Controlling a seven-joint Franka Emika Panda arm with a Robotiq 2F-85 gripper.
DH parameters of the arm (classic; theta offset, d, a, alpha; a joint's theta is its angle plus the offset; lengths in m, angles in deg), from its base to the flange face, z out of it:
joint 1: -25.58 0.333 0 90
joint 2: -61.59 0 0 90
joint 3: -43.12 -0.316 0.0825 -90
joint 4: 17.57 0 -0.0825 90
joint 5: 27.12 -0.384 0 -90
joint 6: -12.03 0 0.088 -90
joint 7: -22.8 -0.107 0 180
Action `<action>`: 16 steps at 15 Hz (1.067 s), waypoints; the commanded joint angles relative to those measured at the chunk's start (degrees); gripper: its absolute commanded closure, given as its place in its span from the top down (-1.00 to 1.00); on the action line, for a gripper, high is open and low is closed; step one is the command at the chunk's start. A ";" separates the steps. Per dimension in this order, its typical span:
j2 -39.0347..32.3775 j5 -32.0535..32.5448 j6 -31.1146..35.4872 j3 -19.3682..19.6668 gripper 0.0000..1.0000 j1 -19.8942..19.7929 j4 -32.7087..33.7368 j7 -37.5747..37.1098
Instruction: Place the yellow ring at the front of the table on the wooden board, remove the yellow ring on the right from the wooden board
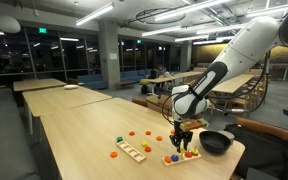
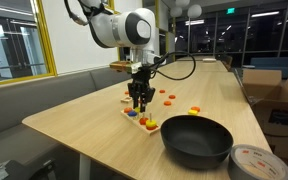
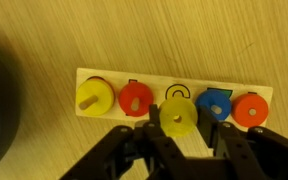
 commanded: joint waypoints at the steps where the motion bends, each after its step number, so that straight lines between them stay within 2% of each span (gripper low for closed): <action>1: 0.66 -0.42 0.50 -0.02 -0.66 0.30 -1.58 0.84; 16: 2.25 -0.46 0.54 -0.74 -0.66 1.18 -4.34 0.50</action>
